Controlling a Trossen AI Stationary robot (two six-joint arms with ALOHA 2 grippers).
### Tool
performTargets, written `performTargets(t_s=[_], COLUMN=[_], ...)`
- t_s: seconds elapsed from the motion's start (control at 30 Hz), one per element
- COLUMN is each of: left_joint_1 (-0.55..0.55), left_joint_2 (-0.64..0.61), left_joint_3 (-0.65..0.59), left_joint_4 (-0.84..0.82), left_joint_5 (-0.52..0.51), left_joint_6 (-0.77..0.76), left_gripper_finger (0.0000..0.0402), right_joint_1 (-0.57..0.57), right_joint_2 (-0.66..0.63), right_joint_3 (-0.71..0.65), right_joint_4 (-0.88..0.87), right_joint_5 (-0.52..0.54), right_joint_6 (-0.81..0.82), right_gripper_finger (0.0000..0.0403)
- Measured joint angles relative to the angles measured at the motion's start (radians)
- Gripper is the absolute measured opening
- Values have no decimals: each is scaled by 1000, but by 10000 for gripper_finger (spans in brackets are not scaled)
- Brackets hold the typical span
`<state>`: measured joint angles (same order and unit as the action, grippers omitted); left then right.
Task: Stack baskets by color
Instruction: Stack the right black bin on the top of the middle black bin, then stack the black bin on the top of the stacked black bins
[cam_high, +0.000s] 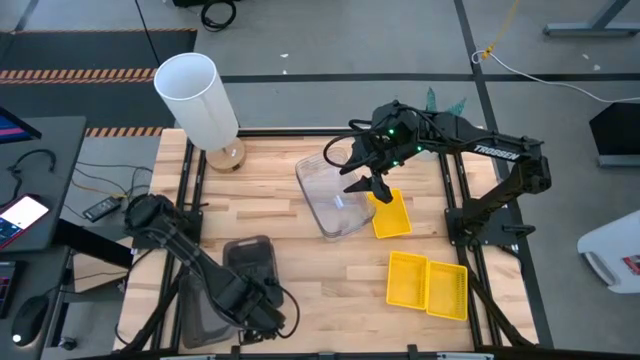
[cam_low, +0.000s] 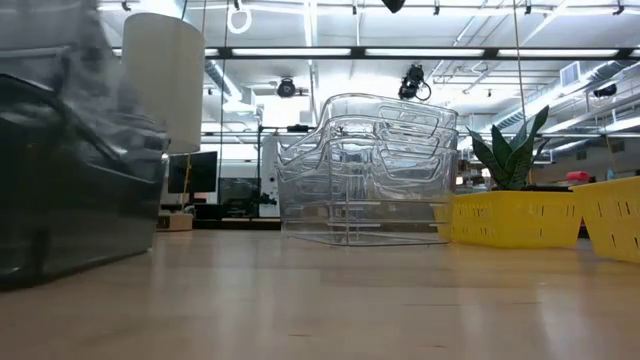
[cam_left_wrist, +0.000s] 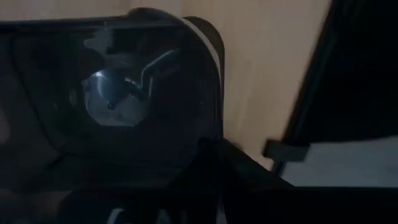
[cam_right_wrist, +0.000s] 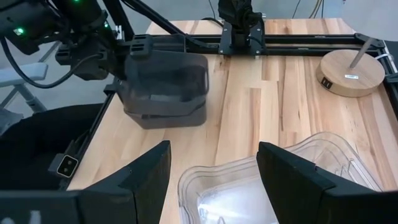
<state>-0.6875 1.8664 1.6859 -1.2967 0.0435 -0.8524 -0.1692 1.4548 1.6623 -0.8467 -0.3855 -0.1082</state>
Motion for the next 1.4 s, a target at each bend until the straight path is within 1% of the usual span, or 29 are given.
performTargets(t_s=[0.1, 0.17, 0.27, 0.5, 0.6, 0.67, 0.73, 0.8, 0.93, 1.0, 1.1, 1.27, 1.4], left_joint_1=[5, 11, 17, 38, 33, 17, -2, -27, -73, -94, -117, -142, -144], left_joint_2=[0, 0, 0, -1, -13, -27, -47, -67, -98, -125, -173, -280, -387], left_joint_3=[0, -8, -11, -11, -11, -11, -11, -11, -11, -35, -125, -323, -463], left_joint_4=[-17, -9, -22, -36, -60, -82, -116, -170, -249, -246, -213, -153, -63], left_joint_5=[-30, -34, -31, -30, -29, -26, -39, -67, -141, -172, -176, -113, -100], left_joint_6=[12, 14, 35, 89, 95, 77, 56, 23, -58, -90, -143, -219, -278], left_gripper_finger=[17, 36, 77, 191, 221, 229, 228, 219, 191, 175, 154, 122, 109], right_joint_1=[3, 6, 12, 18, 18, 18, 21, 24, 30, 33, 45, 70, 80], right_joint_2=[0, 0, 0, 0, 0, 0, 1, 0, -2, -2, -3, -3, -3], right_joint_3=[0, 0, 0, 0, -12, -27, -43, -63, -98, -106, -108, -108, -108], right_joint_4=[0, -1, -2, -3, 5, -4, -4, -1, 0, 1, 6, 22, 40], right_joint_5=[2, 2, 3, 9, 23, 26, 25, 25, 26, 26, 26, 26, 26], right_joint_6=[4, 4, 8, 13, 28, 30, 30, 29, 30, 31, 34, 36, 46], right_gripper_finger=[243, 243, 243, 243, 243, 243, 243, 243, 243, 243, 243, 243, 243])
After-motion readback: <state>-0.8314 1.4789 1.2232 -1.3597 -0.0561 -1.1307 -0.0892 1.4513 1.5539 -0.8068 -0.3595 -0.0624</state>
